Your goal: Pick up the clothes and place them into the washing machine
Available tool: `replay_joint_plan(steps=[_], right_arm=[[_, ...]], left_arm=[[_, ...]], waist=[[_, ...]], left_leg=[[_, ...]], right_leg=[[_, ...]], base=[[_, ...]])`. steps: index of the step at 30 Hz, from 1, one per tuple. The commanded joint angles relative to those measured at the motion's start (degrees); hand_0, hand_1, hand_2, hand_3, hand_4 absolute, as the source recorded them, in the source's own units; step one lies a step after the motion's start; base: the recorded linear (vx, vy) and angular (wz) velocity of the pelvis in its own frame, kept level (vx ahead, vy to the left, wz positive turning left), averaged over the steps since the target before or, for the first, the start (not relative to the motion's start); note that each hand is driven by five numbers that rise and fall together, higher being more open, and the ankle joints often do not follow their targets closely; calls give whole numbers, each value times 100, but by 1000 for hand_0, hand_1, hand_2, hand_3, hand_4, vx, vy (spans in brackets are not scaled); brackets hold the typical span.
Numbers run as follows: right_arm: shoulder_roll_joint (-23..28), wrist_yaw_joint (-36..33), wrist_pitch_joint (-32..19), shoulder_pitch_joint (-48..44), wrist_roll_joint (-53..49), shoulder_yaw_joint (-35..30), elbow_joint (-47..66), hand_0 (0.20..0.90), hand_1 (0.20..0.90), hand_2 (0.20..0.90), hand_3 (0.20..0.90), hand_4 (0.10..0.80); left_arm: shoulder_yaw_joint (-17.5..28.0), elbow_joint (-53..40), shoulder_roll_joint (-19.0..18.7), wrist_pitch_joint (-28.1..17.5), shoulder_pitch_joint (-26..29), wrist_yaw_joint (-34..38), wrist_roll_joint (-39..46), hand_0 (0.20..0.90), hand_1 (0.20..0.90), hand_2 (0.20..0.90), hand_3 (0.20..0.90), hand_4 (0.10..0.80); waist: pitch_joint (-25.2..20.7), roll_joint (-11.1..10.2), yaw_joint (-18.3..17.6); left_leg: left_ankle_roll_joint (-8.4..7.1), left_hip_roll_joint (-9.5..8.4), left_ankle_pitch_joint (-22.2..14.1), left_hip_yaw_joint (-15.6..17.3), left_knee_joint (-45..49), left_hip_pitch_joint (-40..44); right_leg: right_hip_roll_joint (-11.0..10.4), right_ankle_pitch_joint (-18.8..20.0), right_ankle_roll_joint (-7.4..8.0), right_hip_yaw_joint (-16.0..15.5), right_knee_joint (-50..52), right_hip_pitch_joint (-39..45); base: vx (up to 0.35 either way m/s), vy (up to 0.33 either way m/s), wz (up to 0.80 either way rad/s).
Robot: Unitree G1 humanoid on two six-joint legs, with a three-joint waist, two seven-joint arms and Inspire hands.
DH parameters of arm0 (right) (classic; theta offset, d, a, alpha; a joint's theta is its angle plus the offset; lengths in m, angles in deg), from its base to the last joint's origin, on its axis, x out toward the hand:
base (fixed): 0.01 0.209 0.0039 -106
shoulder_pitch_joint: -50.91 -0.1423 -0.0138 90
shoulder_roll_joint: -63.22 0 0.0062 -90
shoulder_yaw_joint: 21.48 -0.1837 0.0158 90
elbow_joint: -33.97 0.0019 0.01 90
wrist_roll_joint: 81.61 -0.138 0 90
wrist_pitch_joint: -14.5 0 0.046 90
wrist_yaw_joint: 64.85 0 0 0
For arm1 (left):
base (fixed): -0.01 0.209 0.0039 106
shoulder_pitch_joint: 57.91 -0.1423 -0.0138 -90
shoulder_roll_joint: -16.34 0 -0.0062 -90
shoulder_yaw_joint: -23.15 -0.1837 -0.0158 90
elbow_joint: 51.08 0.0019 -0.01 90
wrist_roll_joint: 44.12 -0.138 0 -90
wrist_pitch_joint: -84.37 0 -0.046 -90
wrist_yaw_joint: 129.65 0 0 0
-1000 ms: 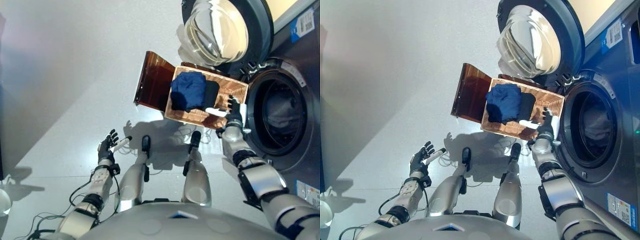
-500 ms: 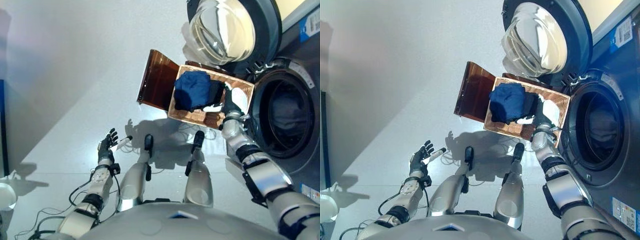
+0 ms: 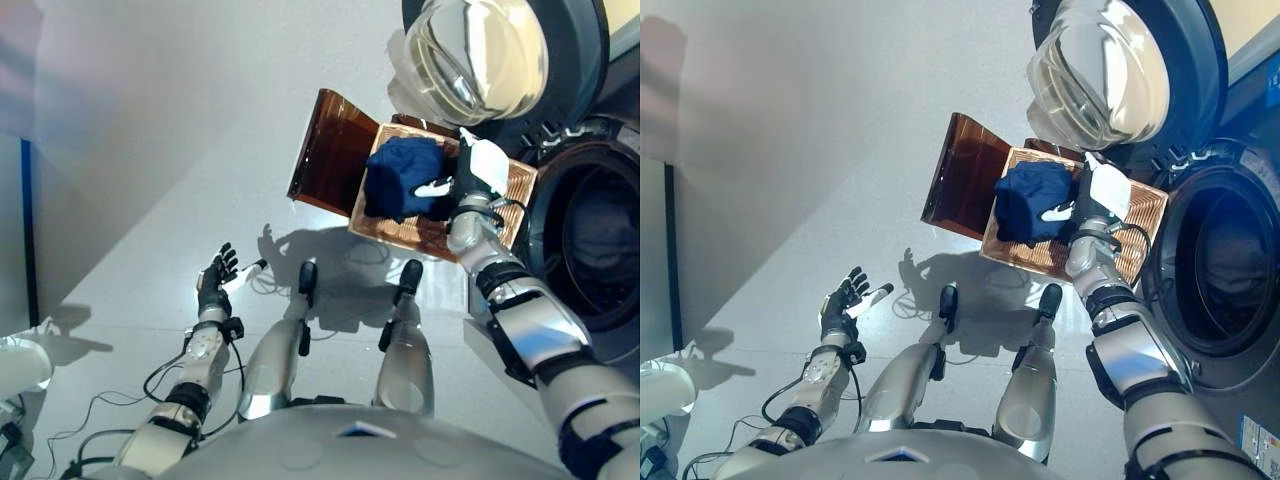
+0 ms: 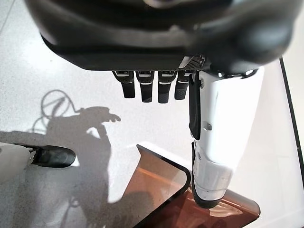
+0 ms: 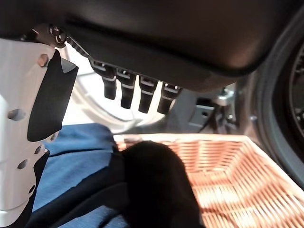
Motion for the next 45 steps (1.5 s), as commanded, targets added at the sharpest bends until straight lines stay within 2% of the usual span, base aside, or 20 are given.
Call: replay_joint_plan(steps=[1,13,23,24,25,26,45], right_arm=[[124,-123,-327,-562,-58,265,189,900,900,900,900,800],[-58,64,-428,-659,-432,280,-67,900,900,900,900,800],[-137,287,-532,-673,-505,432,272,900,900,900,900,800],[-150,283,-518,-689,-501,433,209,807,807,807,807,733],[-142,268,-505,-721,-497,436,129,439,439,439,439,471],[-150,258,-498,-745,-495,425,78,200,200,200,200,300],[-104,155,-448,-513,-462,191,140,200,200,200,200,300]], left_arm=[[21,-121,-276,-362,-68,125,-44,900,900,900,900,800],[-1,-210,-315,-328,-71,127,-98,900,900,900,900,800],[-15,-285,-411,-338,-97,88,-68,900,900,900,900,800],[-17,-299,-411,-336,-99,102,-82,900,900,900,900,800],[-24,-325,-410,-329,-110,109,-98,900,900,900,900,800],[-21,-329,-410,-336,-114,110,-106,900,900,900,900,800],[107,-157,-404,-313,-142,156,-261,900,900,900,900,800]], waist=[[-104,-80,42],[-56,-42,113],[92,-45,155],[93,-47,163],[93,-46,171],[92,-47,173],[-27,-117,117]], left_leg=[[-638,220,-25,-46,-49,-117],[-641,197,8,-52,-49,-185],[-644,200,78,-36,-49,-397],[-648,197,84,-31,-49,-424],[-650,196,90,-26,-49,-444],[-651,198,93,-26,-49,-452],[-628,201,47,-27,-49,-372]], right_leg=[[-253,-162,256,120,316,7],[-260,-146,254,103,296,-27],[-238,-28,259,90,205,-220],[-237,-14,263,82,182,-228],[-243,1,268,73,165,-234],[-243,8,270,73,159,-243],[-243,-53,254,127,233,-230]], base=[[0,0,0],[-1,0,2],[-11,1,1],[0,0,0],[0,0,0],[0,0,0],[0,1,0]])
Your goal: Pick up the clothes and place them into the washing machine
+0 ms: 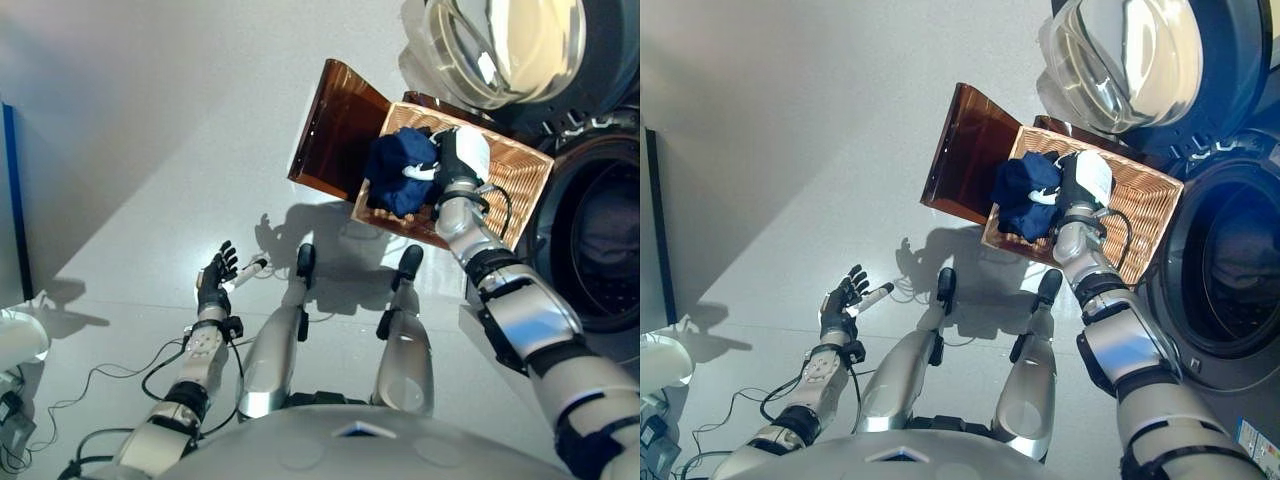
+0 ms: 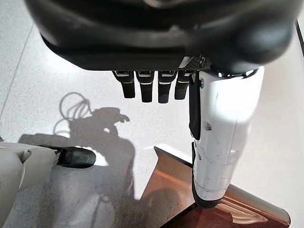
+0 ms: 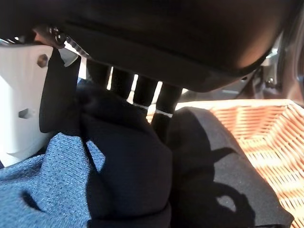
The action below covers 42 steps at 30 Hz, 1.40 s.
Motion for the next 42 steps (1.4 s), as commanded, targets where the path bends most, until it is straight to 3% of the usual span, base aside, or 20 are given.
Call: replay_joint_plan(steps=[1,7,17,24,28,30,32,39,42], right_arm=[[167,-203,-225,-58,-5,55,273,200,200,200,200,300],[383,-215,-250,260,-4,-169,652,200,200,200,200,300],[694,91,-609,1604,-428,-888,2426,200,200,200,200,300],[-13,639,-1375,2940,-2598,-2081,3144,200,200,200,200,300],[-184,773,-1503,3121,-3044,-2285,3134,200,200,200,200,300],[-749,1096,-1831,3395,-4476,-2851,2799,200,200,200,200,300],[-745,1111,-1836,3392,-4490,-2854,2789,200,200,200,200,300],[-1230,1570,-2223,2626,-7300,-3755,1231,200,200,200,200,300],[-1146,1725,-2239,2227,-8006,-3994,729,200,200,200,200,300]], left_arm=[[114,-173,-361,-297,-180,139,-107,900,900,900,900,800],[166,-125,-347,-295,-197,99,-102,900,900,900,900,800],[277,96,-318,-284,-246,-16,15,900,900,900,900,800],[377,479,-233,-244,-168,-33,163,900,900,900,900,800],[409,500,-209,-244,-150,-44,205,900,900,900,900,800],[494,591,-146,-254,-112,-30,302,900,900,900,900,800],[492,593,-147,-254,-110,-32,304,900,900,900,900,800],[359,613,31,-222,-104,-115,554,900,900,900,900,800],[261,567,71,-195,-111,-169,628,900,900,900,900,800]], waist=[[-339,-69,54],[-417,-114,5],[-560,-248,-202],[-738,-292,-400],[-762,-290,-419],[-771,-242,-503],[-772,-244,-498],[-686,-35,-483],[-656,49,-440]], left_leg=[[-601,181,-5,40,-51,-96],[-584,192,-47,67,-51,34],[-580,246,-131,140,-51,327],[-592,301,-220,190,-51,614],[-598,315,-244,200,-51,660],[-600,323,-270,238,-51,690],[-600,324,-271,241,-51,689],[-596,299,-276,349,-51,521],[-601,289,-274,383,-51,452]], right_leg=[[-269,-46,267,213,239,-33],[-256,-95,263,239,275,57],[-216,-217,268,263,305,306],[-187,-308,286,269,252,602],[-185,-315,290,268,236,641],[-169,-323,275,308,233,609],[-168,-323,275,311,233,606],[-145,-258,235,378,164,379],[-146,-249,222,415,151,298]], base=[[0,0,0],[6,-5,-2],[29,-20,-6],[57,-12,-6],[22,-7,-13],[10,2,-8],[-14,1,-4],[-16,10,-6],[4,7,-10]])
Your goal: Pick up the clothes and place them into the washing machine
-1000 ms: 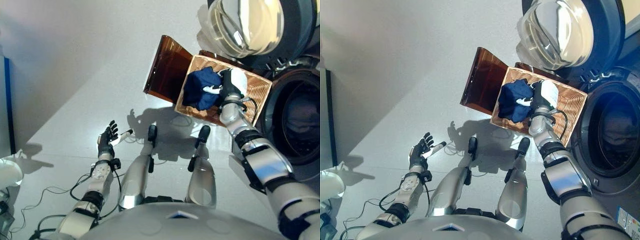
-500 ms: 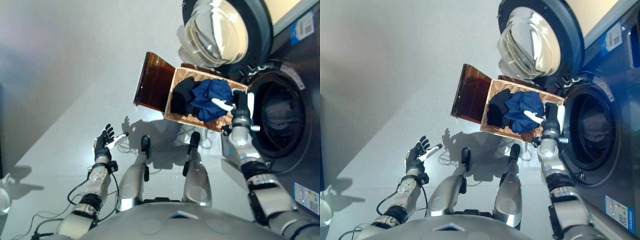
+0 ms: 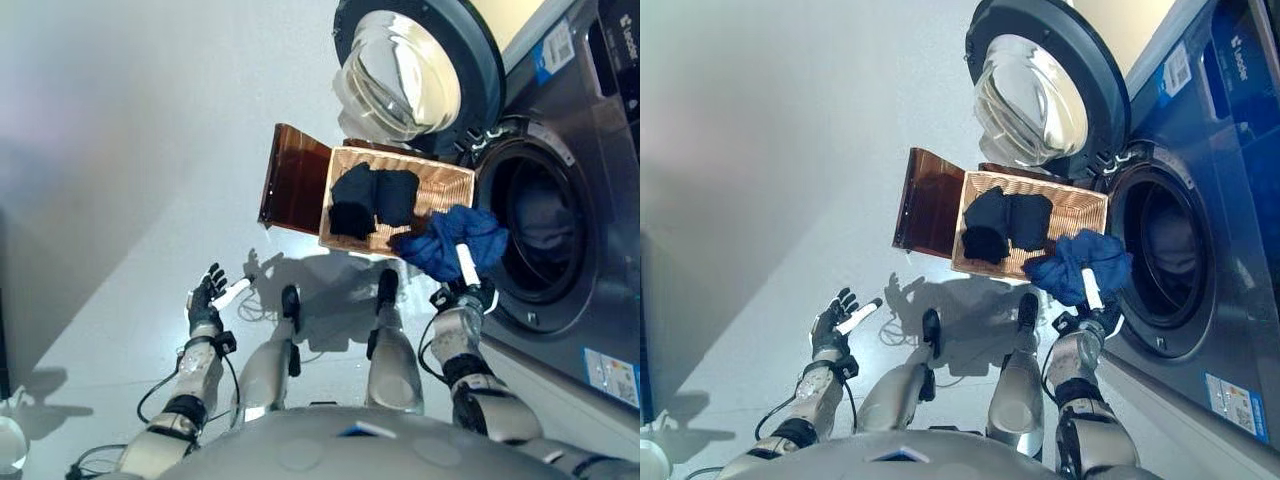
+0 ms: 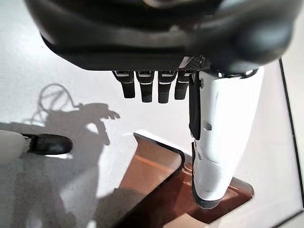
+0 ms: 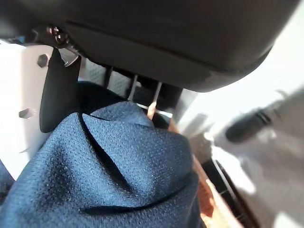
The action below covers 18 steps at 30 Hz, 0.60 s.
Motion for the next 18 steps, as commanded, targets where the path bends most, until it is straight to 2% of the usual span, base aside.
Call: replay_joint_plan(steps=[1,11,18], right_arm=[[420,311,-604,-715,-990,-347,-32,200,200,200,200,300],[1563,-127,-649,-1869,-1208,-772,-682,200,200,200,200,300],[2066,-366,-1138,-2347,-1780,-1388,-640,200,200,200,200,300]], left_arm=[[-56,-37,-86,-207,118,-107,159,900,900,900,900,800],[-485,-453,-72,-183,80,-202,192,900,900,900,900,800],[-744,-487,-33,-146,103,-189,230,900,900,900,900,800]], waist=[[60,133,175],[153,456,294],[107,639,324]], left_leg=[[-576,166,-121,-156,-47,-120],[-598,107,-97,-121,-47,-349],[-624,115,-104,-91,-47,-443]], right_leg=[[-248,-201,272,43,151,19],[-275,-177,242,147,177,-252],[-261,-221,228,199,182,-359]], base=[[5,11,-3],[1,2,1],[25,5,-5]])
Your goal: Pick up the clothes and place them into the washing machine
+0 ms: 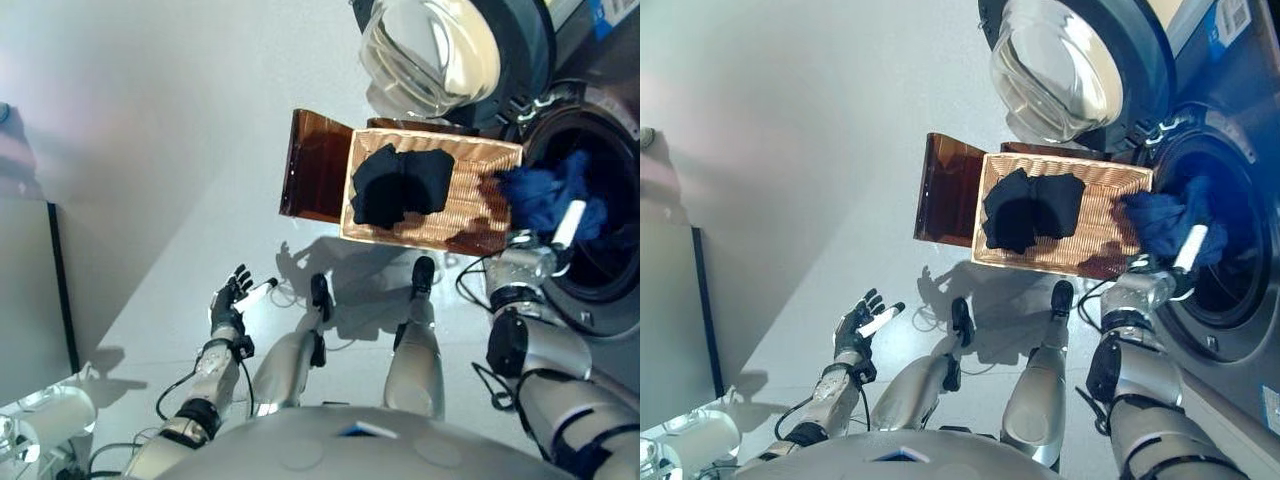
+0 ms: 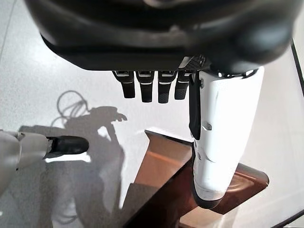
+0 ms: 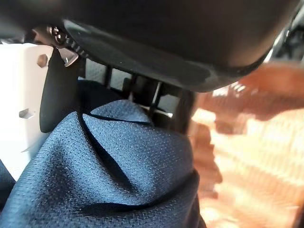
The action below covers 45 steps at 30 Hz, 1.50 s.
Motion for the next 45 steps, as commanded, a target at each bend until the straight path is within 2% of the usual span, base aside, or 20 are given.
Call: replay_joint_plan(steps=[1,9,15,29,38,39,40,45], right_arm=[[630,-153,-728,-374,-136,-255,-14,200,200,200,200,300],[1351,-635,-959,-605,-130,-649,-319,200,200,200,200,300],[1717,-819,-1165,-737,-55,-770,-104,200,200,200,200,300],[2558,-1044,-1485,-1137,599,-418,777,200,200,200,200,300],[2520,-1084,-1546,-1173,645,-363,787,200,200,200,200,300],[2497,-1108,-1526,-1159,674,-362,768,293,293,293,293,367],[2507,-1161,-1463,-1131,732,-352,662,900,900,900,900,800],[2408,-1258,-1182,-1094,809,-264,298,900,900,900,900,800]], left_arm=[[-107,-77,-186,-250,174,65,114,900,900,900,900,800],[-293,-72,-186,-232,151,100,65,900,900,900,900,800],[-310,-135,-231,-270,174,136,70,900,900,900,900,800],[-39,-221,-499,-367,149,220,69,900,900,900,900,800],[47,-203,-531,-388,147,251,85,900,900,900,900,800],[43,-207,-526,-390,146,248,96,900,900,900,900,800],[51,-220,-532,-391,149,250,87,900,900,900,900,800],[76,-208,-526,-368,129,257,65,900,900,900,900,800]], waist=[[46,-22,17],[35,249,13],[27,339,-9],[-34,215,-62],[-50,162,-61],[-46,164,-59],[-42,162,-58],[-13,141,-53]], left_leg=[[-678,164,-130,-203,-46,-45],[-678,125,-155,-180,-46,-118],[-676,99,-160,-135,-46,-170],[-692,113,-157,-146,-46,-234],[-684,110,-170,-154,-46,-239],[-682,109,-172,-153,-46,-238],[-680,107,-172,-153,-46,-238],[-669,104,-174,-133,-46,-221]], right_leg=[[-224,-294,170,68,193,113],[-240,-361,148,183,328,-84],[-231,-370,142,265,358,-202],[-190,-361,144,252,376,-310],[-171,-368,140,265,364,-315],[-171,-367,141,266,366,-317],[-172,-368,142,267,366,-316],[-164,-365,137,274,386,-322]], base=[[37,26,-2],[6,7,0],[1,8,-3],[2,1,-2],[0,0,0],[0,0,0],[0,0,0],[0,0,0]])
